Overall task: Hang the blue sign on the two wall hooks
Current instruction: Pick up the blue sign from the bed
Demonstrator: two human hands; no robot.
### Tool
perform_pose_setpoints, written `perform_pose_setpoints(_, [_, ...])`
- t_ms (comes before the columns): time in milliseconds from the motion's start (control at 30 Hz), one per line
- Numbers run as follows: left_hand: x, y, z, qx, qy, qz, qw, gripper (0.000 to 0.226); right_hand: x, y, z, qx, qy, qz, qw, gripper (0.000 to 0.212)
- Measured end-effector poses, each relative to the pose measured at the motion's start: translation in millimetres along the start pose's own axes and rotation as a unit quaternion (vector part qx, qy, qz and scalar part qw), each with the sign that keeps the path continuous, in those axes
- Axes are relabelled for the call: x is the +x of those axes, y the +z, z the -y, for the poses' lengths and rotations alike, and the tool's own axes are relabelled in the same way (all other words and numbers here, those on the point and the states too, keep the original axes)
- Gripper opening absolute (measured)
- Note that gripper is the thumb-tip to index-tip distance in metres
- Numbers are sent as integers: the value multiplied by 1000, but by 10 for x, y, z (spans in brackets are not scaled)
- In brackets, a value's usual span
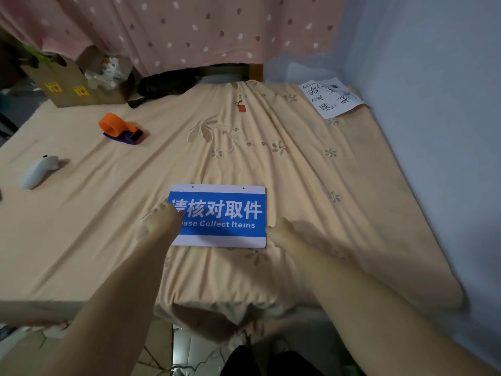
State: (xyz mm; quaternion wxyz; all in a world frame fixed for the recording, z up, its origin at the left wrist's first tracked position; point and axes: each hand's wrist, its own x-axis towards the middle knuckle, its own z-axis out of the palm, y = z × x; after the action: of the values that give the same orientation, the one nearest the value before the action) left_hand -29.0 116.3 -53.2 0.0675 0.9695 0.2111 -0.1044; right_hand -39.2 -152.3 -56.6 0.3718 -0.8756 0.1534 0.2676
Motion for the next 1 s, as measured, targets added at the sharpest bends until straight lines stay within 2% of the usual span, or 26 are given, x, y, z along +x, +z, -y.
perform_pose_setpoints(200, [246,-63,276,-14,-10,9,1000,49,93,97,91,13,25,-18,999,13])
perform_pose_setpoints(300, [344,-75,423,-25,-3,4,1000,49,139,177,133,16,44,-32,998,24])
perform_pose_setpoints(400, [469,-51,547,-56,9,20,998,49,265,265,117,-18,70,-50,996,23])
perform_pose_setpoints(567, [577,1,609,-160,12,116,980,48,138,307,227,-102,83,-96,987,29])
perform_pose_setpoints(667, [632,71,626,-205,42,150,966,42,119,351,290,-130,85,-115,981,29])
perform_pose_setpoints(1000, [674,146,638,-263,33,174,948,35,194,437,335,-105,96,-126,982,33])
